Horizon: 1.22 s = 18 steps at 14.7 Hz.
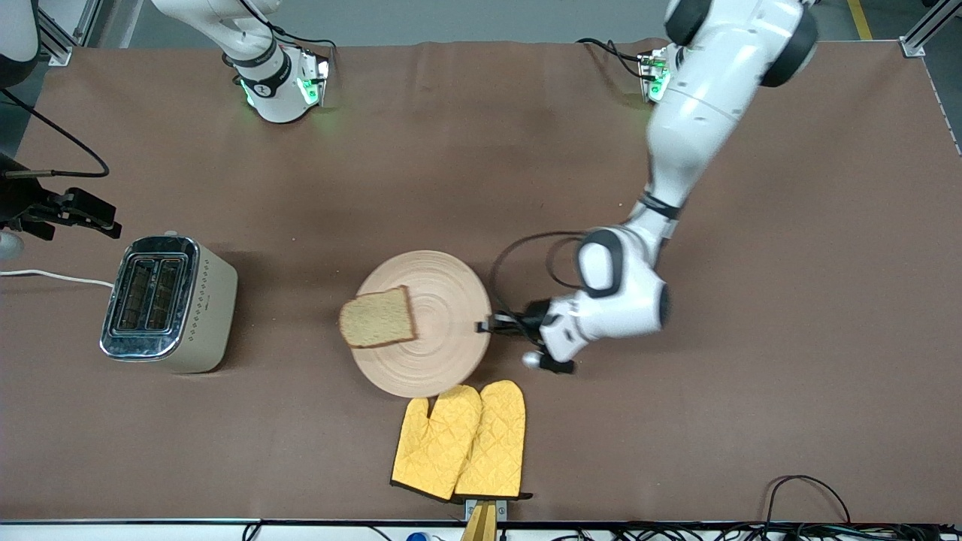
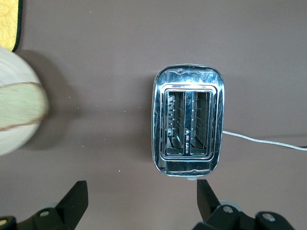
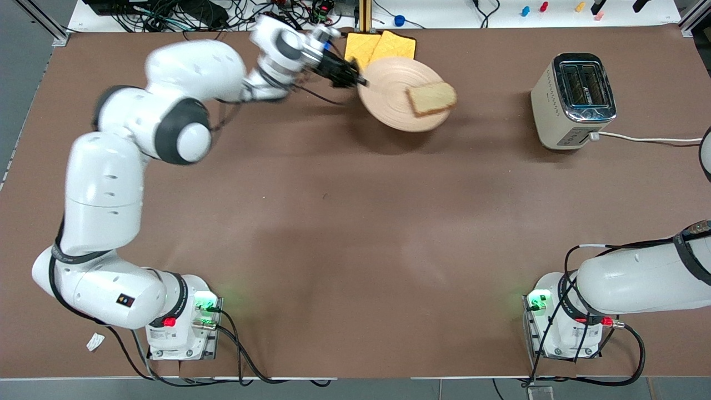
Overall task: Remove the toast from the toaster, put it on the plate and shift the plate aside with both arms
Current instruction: 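Slide the wooden plate with the left gripper away from the toaster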
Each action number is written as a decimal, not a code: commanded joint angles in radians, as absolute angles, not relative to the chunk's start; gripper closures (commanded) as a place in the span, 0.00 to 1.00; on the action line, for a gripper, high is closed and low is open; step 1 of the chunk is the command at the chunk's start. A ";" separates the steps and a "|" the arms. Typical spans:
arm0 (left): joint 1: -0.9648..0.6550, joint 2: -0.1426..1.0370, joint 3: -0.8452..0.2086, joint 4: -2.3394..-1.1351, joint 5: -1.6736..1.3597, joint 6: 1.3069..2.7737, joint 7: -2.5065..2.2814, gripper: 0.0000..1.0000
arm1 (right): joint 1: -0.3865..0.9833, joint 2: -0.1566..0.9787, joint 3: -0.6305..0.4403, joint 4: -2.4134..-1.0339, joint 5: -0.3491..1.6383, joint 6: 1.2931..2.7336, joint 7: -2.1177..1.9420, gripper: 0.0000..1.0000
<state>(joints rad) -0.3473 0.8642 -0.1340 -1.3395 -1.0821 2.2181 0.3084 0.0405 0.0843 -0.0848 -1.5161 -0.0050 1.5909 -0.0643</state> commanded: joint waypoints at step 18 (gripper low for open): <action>0.500 1.000 -0.146 -1.347 -0.741 1.578 0.887 0.93 | 0.038 0.081 -0.084 -1.513 -0.008 1.571 -0.049 0.00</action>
<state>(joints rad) 0.4997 0.9983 -0.1343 -1.3608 -0.7352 1.5985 0.9039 0.0405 0.0843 -0.0873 -1.5160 -0.0051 1.5816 -0.0642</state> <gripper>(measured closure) 0.907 0.000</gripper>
